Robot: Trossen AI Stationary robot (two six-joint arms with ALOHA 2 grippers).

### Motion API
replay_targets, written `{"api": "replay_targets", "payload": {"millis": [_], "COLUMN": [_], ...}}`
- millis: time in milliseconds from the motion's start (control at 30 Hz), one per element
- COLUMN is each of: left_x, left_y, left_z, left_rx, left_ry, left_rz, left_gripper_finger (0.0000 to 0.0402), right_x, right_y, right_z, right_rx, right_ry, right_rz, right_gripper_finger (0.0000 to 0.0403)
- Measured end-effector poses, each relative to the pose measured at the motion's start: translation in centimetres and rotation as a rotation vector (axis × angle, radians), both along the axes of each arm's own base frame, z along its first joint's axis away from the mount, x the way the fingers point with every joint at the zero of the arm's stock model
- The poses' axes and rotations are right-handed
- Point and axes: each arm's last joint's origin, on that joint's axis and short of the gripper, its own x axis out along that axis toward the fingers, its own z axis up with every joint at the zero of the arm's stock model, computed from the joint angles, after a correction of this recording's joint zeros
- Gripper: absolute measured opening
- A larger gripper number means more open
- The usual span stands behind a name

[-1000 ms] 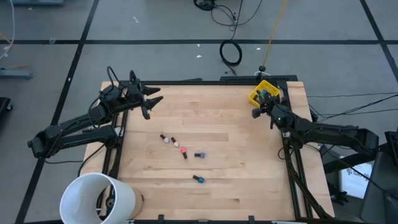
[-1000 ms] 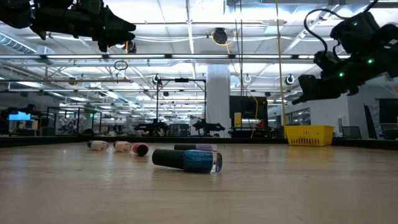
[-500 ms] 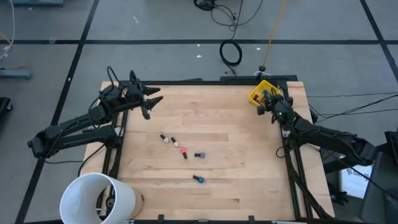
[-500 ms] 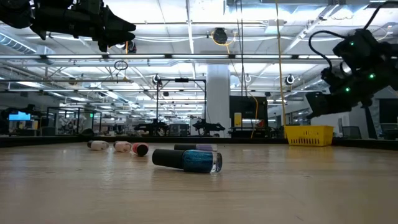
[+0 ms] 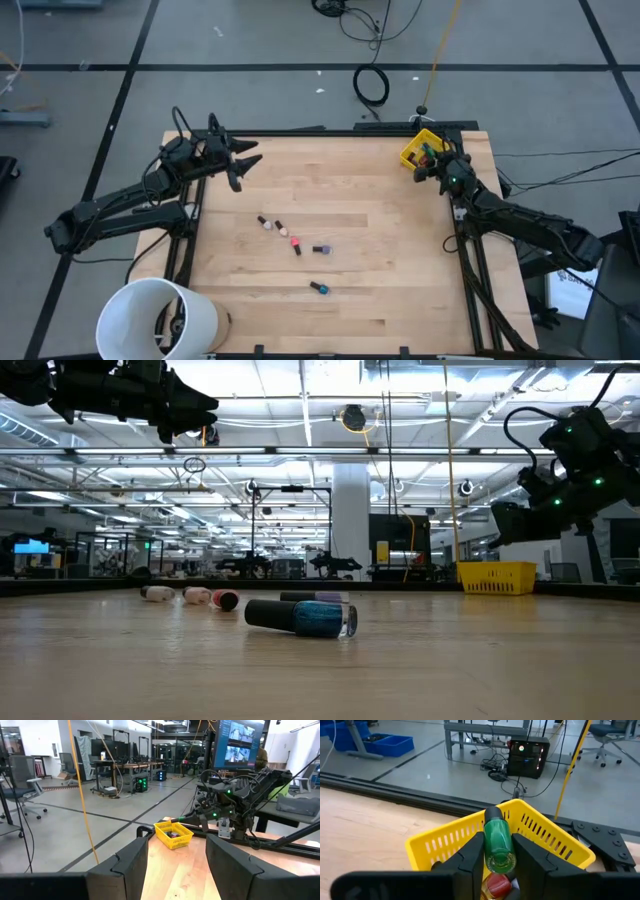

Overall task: Pick & Place Nail Polish
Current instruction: Put the green nail polish bottle into the yellow bin, then put the dark blue nail polish bottle into the yellow bin

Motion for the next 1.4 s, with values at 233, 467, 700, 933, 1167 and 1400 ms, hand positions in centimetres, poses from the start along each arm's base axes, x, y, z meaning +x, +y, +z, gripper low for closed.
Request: {"api": "replay_targets", "payload": {"millis": [233, 467, 700, 933, 1167, 1400], "left_x": [0.0, 0.0, 0.0, 0.0, 0.0, 0.0], "left_y": [0.0, 0.0, 0.0, 0.0, 0.0, 0.0], "left_z": [0.0, 0.0, 0.0, 0.0, 0.0, 0.0], "left_rx": [0.000, 0.000, 0.000, 0.000, 0.000, 0.000], "left_ry": [0.000, 0.000, 0.000, 0.000, 0.000, 0.000], "left_rz": [0.000, 0.000, 0.000, 0.000, 0.000, 0.000], "left_gripper_finger": [0.0198, 0.0198, 0.0198, 0.0198, 0.0198, 0.0198], "right_x": [0.0, 0.0, 0.0, 0.0, 0.5, 1.9], "right_y": [0.0, 0.0, 0.0, 0.0, 0.0, 0.9], "right_z": [0.0, 0.0, -0.1, 0.1, 0.8, 2.1], "right_rx": [0.005, 0.008, 0.017, 0.000, -0.038, -0.045], "right_ry": [-0.015, -0.022, -0.014, -0.024, -0.114, -0.283], "right_rz": [-0.005, -0.007, -0.007, -0.006, 0.109, 0.638], "right_gripper_finger": [0.0097, 0.0158, 0.0200, 0.0204, 0.0203, 0.0200]}}
